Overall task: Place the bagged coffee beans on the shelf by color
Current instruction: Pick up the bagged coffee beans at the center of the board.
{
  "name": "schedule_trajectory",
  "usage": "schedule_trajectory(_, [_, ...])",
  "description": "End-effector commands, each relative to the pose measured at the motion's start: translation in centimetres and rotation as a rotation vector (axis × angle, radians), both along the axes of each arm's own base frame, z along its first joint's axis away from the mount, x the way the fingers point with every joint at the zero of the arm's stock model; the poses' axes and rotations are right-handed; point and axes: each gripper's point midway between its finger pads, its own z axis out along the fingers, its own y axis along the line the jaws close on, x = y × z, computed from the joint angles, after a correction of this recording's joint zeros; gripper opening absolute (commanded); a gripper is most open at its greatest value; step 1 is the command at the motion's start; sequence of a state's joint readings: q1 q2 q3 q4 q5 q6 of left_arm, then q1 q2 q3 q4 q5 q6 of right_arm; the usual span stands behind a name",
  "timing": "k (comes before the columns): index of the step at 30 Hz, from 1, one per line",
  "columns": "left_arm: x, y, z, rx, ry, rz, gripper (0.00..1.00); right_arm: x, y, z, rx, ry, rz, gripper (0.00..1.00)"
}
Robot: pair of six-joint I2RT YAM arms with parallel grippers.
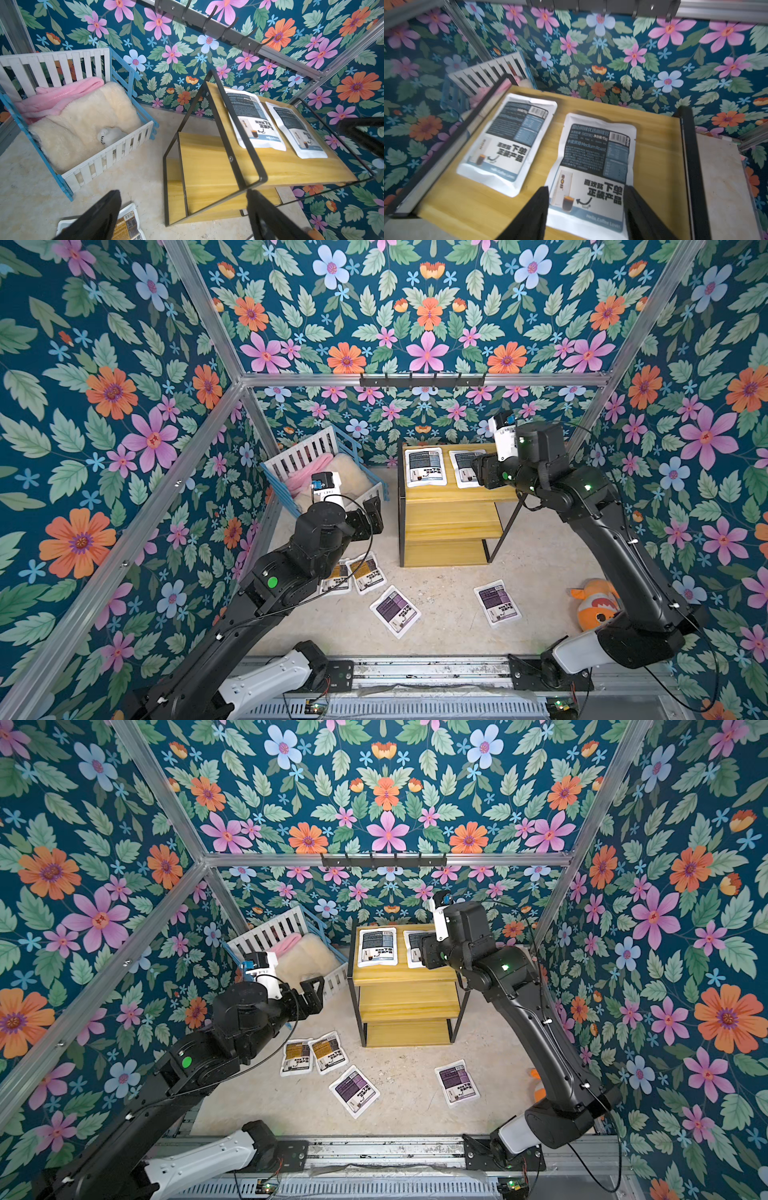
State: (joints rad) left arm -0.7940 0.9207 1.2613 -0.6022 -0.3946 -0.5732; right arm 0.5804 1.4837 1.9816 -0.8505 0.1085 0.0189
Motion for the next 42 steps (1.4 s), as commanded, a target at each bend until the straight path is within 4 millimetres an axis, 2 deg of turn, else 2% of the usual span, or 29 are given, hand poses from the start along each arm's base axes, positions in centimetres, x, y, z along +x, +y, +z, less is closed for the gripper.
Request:
schedule_trajectory(1, [-0.7,0.9,-0.7,-0.038,-0.001,0.013,0.99,-1.6,0.5,3.1,0.089,-0.063,0.065,0.66])
schedule_trajectory(3, [-1.4,1.8,-1.3,-0.064,0.005,0.034,0.99,-2.8,0.3,4.5,0.155,-0.093,0.082,0.67])
schedule_trajectory(5, [-2.2,2.1,-2.3,-0.067,0.035,0.019,1.0,-4.7,0.0,4.9,0.232,-0.089,0.107,0.67])
schedule_trajectory(8, [-3.0,2.6,-5.6,-0.03,0.146,0.033,0.99,-8.8,-0.2,3.7,0.367,-0.038,0.189,0.67])
schedule_trajectory(10, [-3.5,2.7,-8.3,-0.008,0.229,0.044,1.0,-11.9,-0.6,2.0,0.461,0.028,0.237,0.67])
schedule_trajectory(13, [-4.2,2.2,-13.2,-0.005,0.356,0.043,0.99,-17.0,-0.7,-1.8,0.595,0.182,0.338,0.67])
schedule_trajectory(14, [-4.4,2.1,-14.6,-0.013,0.389,0.047,0.99,-18.3,-0.6,-3.9,0.644,0.266,0.352,0.66])
schedule_trajectory(17, [-5.1,1.8,-17.9,-0.054,0.455,0.055,0.95,-21.8,-0.3,-9.4,0.741,0.452,0.425,0.6])
schedule_trajectory(19, [-5.5,1.4,-19.7,-0.095,0.5,0.057,0.88,-23.2,0.0,-13.2,0.772,0.546,0.452,0.55])
schedule_trajectory(22, [-6.3,0.7,-23.3,-0.16,0.606,0.074,0.79,-22.7,-0.6,-18.7,0.783,0.568,0.357,0.52])
schedule_trajectory(26, [-7.5,0.1,-26.6,-0.228,0.697,0.083,0.72,-21.2,0.7,-25.5,0.789,0.607,0.237,0.45])
schedule_trajectory(28, [-7.9,0.1,-27.6,-0.264,0.718,0.092,0.68,-21.0,2.3,-27.8,0.768,0.607,0.214,0.44])
schedule_trajectory(31, [-8.7,-0.1,-29.0,-0.307,0.756,0.096,0.66,-21.5,5.8,-31.2,0.651,0.65,0.228,0.44])
schedule_trajectory(34, [-9.2,0.0,-29.8,-0.298,0.769,0.108,0.63,-21.5,9.4,-33.3,0.561,0.696,0.281,0.44])
schedule_trajectory(37, [-9.7,0.4,-31.3,-0.298,0.802,0.157,0.61,-20.8,11.8,-34.6,0.531,0.709,0.315,0.44])
schedule_trajectory(42, [-9.8,-0.1,-32.8,-0.296,0.824,0.164,0.59,-19.2,13.8,-36.6,0.49,0.681,0.303,0.41])
